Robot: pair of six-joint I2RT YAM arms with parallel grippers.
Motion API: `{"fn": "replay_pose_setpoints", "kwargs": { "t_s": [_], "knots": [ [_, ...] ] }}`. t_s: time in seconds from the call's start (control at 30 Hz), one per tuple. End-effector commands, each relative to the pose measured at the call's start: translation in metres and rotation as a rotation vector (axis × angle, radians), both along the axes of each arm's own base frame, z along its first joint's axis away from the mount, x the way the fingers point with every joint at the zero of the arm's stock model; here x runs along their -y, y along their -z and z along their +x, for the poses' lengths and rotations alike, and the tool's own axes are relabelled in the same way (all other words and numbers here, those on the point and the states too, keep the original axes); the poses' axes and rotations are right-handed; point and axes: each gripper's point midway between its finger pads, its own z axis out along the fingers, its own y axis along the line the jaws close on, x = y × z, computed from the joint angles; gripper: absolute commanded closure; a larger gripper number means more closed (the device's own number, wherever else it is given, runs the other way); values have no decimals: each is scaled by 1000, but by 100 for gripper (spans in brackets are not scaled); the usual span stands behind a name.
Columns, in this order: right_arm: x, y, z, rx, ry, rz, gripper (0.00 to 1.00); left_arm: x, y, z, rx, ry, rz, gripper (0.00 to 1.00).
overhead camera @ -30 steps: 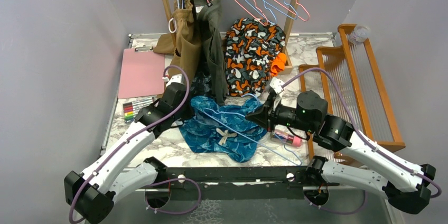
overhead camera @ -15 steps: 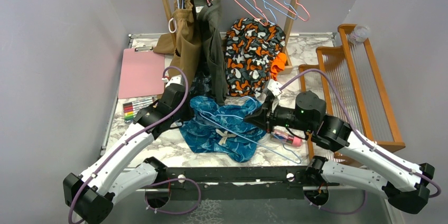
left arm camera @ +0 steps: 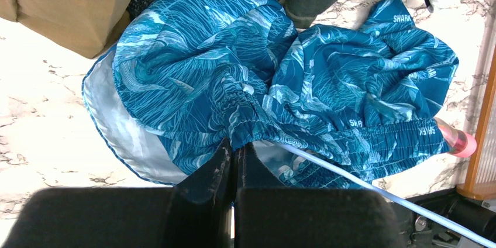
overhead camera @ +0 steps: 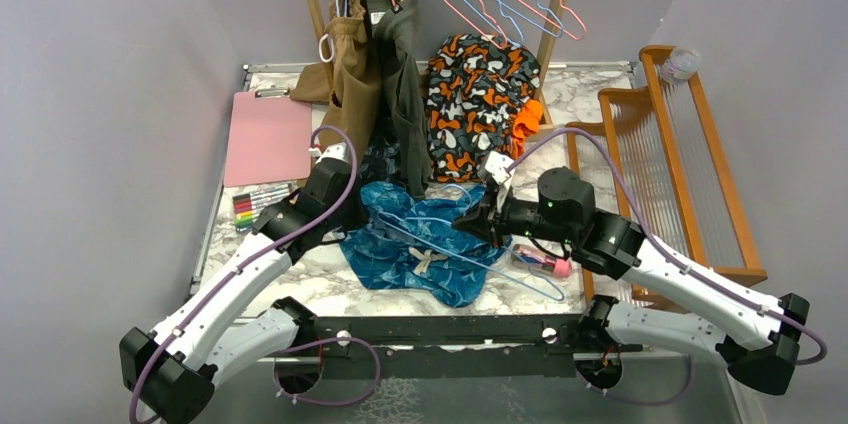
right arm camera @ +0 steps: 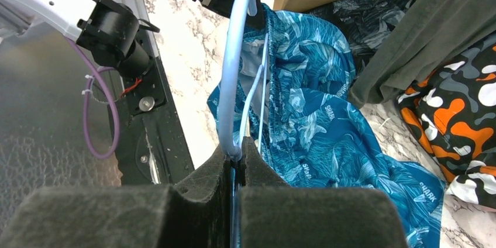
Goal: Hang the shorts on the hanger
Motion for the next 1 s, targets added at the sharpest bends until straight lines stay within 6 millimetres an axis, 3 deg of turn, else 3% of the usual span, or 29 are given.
{"fn": "replay_pose_setpoints", "kwargs": {
  "t_s": [0.0, 0.23, 0.43, 0.67, 0.83, 0.97],
  "knots": [
    [-10, -1, -3, 27, -53, 22, 99, 8, -16, -2, 15, 35, -46, 100],
    [-24, 7, -5, 7, -66, 38, 99, 25, -35, -9, 11, 86, -145, 100],
    [-50, 22, -1, 19, -25, 45, 99, 35, -57, -12, 37, 96, -229, 100],
    [-88, 32, 24, 15, 114, 134, 99, 35, -56, -16, 40, 98, -247, 100],
    [-96, 40, 42, -31, 243, 170, 99, 32, -58, -20, 55, 101, -252, 100],
    [-106, 49, 44, -70, 248, 186, 99, 33, -60, -22, 56, 109, -261, 100]
  ]
}}
